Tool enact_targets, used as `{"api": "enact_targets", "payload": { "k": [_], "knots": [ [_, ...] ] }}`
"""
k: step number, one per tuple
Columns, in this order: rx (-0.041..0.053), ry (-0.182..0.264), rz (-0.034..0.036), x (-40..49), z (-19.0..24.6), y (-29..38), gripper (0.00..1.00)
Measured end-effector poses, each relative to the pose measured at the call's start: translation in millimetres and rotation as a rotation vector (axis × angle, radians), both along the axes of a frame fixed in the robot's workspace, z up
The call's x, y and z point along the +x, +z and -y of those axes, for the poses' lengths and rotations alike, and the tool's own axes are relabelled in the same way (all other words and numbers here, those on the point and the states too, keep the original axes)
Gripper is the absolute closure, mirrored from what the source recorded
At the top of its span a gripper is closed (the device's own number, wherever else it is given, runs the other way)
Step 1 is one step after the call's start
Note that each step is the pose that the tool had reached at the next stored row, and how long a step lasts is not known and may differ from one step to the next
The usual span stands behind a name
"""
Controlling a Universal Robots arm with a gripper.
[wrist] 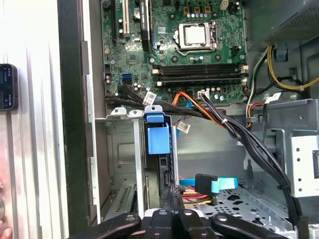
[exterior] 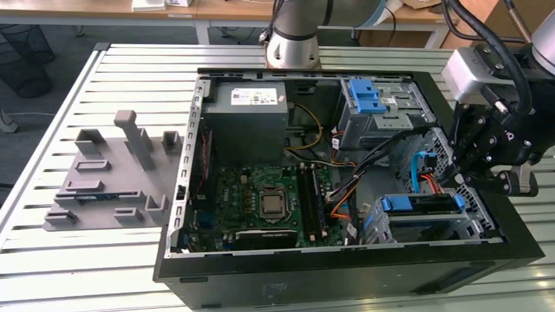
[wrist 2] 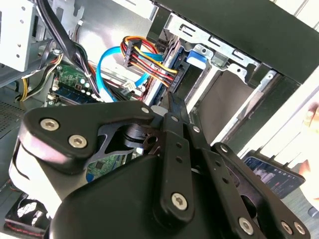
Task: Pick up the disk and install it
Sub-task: 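Insert the second disk wire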
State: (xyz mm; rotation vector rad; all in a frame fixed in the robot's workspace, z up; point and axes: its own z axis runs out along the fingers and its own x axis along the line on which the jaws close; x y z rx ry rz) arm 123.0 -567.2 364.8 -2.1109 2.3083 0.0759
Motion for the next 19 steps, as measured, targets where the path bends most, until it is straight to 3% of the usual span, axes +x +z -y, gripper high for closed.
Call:
{"api": "enact_targets", "payload": {
  "k": [2, 6, 10, 19],
  "knots": [
    [0.0002, 0.000, 0.0027, -2.4, -0.2, 2.6, 0.89],
    [0.0004, 0.000, 0.0157, -15.9, -0.2, 2.8, 0.89],
    [0.0004, 0.000, 0.0187, -19.5, -1.6, 9.6, 0.89],
    [0.0004, 0.000, 0.0191, -21.2, -15.1, 26.3, 0.89]
  ]
}}
